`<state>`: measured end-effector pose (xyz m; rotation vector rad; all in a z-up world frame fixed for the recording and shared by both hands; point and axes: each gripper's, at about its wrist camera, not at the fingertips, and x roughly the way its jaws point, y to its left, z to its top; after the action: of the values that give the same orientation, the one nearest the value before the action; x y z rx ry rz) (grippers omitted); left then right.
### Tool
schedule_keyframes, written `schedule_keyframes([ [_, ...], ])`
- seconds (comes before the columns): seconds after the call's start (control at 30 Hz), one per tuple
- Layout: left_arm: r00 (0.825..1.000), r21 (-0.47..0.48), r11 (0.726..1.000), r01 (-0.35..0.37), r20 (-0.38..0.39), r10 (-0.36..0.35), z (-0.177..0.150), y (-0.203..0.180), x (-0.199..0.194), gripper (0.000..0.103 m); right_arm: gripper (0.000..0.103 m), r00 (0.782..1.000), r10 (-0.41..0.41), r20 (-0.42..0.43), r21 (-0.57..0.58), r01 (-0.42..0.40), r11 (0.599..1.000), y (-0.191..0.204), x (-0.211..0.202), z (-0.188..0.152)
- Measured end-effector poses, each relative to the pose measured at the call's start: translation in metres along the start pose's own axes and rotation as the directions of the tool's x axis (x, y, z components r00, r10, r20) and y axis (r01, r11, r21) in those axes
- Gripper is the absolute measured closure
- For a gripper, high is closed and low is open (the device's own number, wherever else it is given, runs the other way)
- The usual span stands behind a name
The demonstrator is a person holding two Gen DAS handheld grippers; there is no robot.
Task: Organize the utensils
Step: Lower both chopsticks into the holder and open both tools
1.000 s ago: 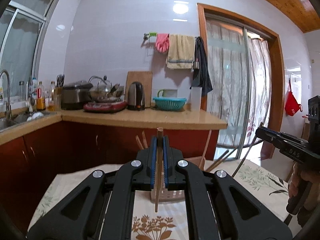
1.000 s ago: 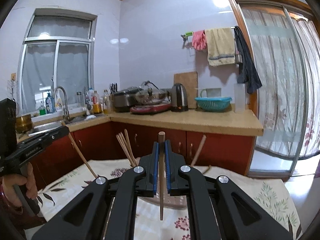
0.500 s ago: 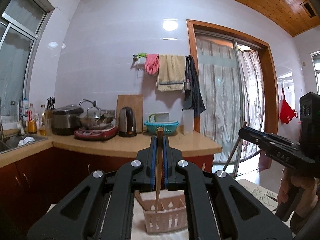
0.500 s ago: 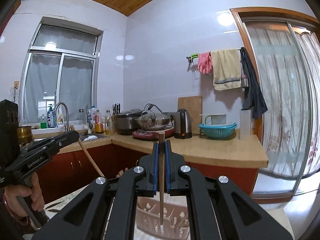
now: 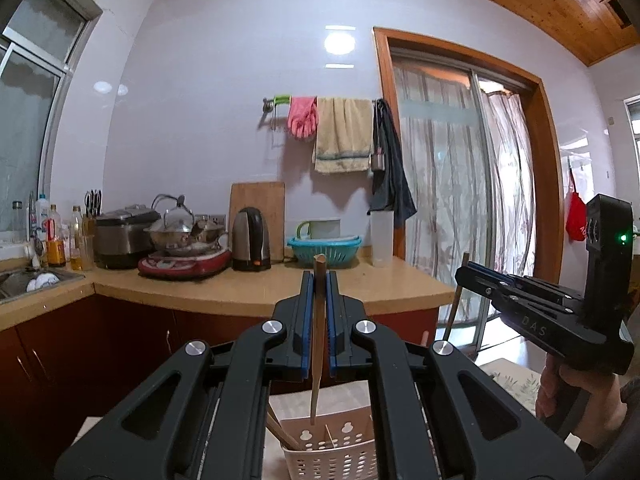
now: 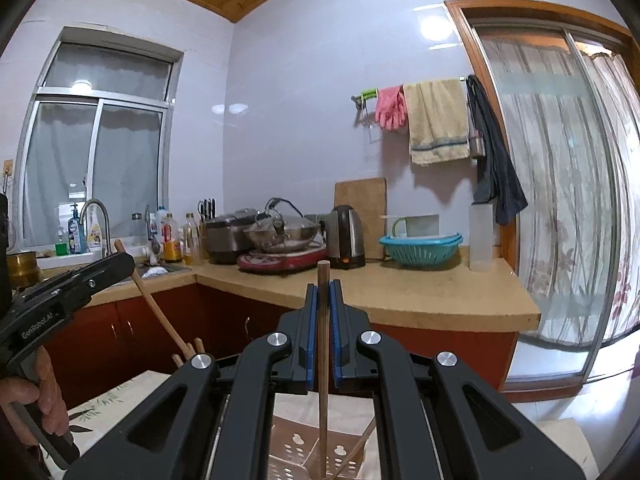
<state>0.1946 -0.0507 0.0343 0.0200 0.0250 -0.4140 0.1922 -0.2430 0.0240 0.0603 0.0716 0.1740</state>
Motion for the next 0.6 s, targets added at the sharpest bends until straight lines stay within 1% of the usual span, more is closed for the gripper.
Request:
schedule_keyframes([
  [0.17,0.999,-0.010,1.000,-0.002,-0.045,0.002,-0.015,0.005,0.015,0.096,0.096,1.000,-0.001,-0.016,0.011,0.001,1.000,-0.006,0.017,-0.008],
  [0.33,0.997,-0.016,1.000,0.000,-0.080,-0.001,-0.027,0.009,0.021,0.096,0.096,1.000,-0.012,-0.013,-0.016,0.012,1.000,-0.005,0.024,-0.014],
  [0.6,0.992,-0.025,1.000,0.009,-0.129,-0.012,-0.045,0.010,0.028,0.096,0.096,0.997,-0.012,-0.079,-0.008,0.011,1.000,-0.005,0.033,-0.038],
])
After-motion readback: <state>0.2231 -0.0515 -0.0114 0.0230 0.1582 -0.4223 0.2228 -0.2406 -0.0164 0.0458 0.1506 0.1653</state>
